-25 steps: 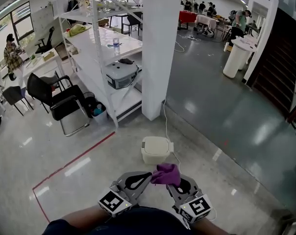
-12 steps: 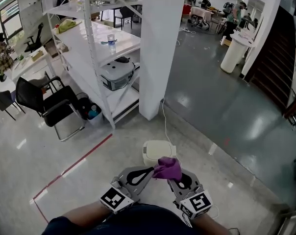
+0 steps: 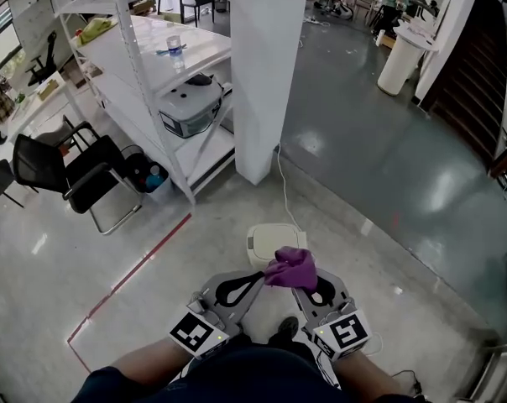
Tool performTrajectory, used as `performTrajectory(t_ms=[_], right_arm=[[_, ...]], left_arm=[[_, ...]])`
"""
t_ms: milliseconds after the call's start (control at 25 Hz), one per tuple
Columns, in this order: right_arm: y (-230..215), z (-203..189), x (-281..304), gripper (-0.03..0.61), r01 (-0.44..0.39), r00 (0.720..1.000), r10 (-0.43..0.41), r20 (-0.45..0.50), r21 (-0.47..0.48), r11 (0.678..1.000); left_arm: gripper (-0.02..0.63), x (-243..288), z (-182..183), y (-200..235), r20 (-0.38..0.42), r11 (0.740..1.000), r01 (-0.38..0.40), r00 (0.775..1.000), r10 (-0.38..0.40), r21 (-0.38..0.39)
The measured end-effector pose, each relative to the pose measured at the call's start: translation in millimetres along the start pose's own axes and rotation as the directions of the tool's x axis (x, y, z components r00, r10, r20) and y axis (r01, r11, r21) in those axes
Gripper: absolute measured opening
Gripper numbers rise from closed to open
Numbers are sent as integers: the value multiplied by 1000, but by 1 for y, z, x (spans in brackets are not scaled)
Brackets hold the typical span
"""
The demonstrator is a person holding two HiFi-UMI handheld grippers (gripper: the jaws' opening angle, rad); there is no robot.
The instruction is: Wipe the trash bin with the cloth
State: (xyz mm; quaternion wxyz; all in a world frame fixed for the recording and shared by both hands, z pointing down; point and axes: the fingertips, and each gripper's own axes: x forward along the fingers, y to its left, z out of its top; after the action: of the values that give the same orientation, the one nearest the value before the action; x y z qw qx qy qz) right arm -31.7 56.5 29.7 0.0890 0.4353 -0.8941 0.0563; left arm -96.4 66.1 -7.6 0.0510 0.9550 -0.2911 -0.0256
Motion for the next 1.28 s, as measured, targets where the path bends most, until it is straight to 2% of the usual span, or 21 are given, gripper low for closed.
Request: performTrajectory(t_ms=[160, 280, 440, 680, 1000, 1280], right_arm=[[-29, -10, 14, 78, -17, 1000, 17, 0, 7, 1000], [-51, -23, 18, 78, -33, 999, 33, -4, 8, 999], [-76, -44, 28, 78, -69, 998, 69, -10, -4, 998], [-108, -93, 53, 78, -93, 995, 94, -21, 16, 996], [-134, -159, 87, 78, -79, 997, 79, -15, -24, 997], [-149, -243, 126, 78, -60, 997, 59, -45, -27, 998]], left_arm=[[-2, 23, -16, 13, -20, 1000, -23, 1000, 22, -5], [-2, 43, -28, 16, 6, 999, -36, 999, 36, 6], [-2, 66, -48, 23, -29, 997, -81, 996, 80, -12], [-2, 94, -92, 37, -41, 993, -121, 992, 121, -14], [-2, 109, -163, 68, -64, 988, -151, 987, 150, -14], [-2, 123, -237, 96, -66, 990, -137, 988, 138, 11]])
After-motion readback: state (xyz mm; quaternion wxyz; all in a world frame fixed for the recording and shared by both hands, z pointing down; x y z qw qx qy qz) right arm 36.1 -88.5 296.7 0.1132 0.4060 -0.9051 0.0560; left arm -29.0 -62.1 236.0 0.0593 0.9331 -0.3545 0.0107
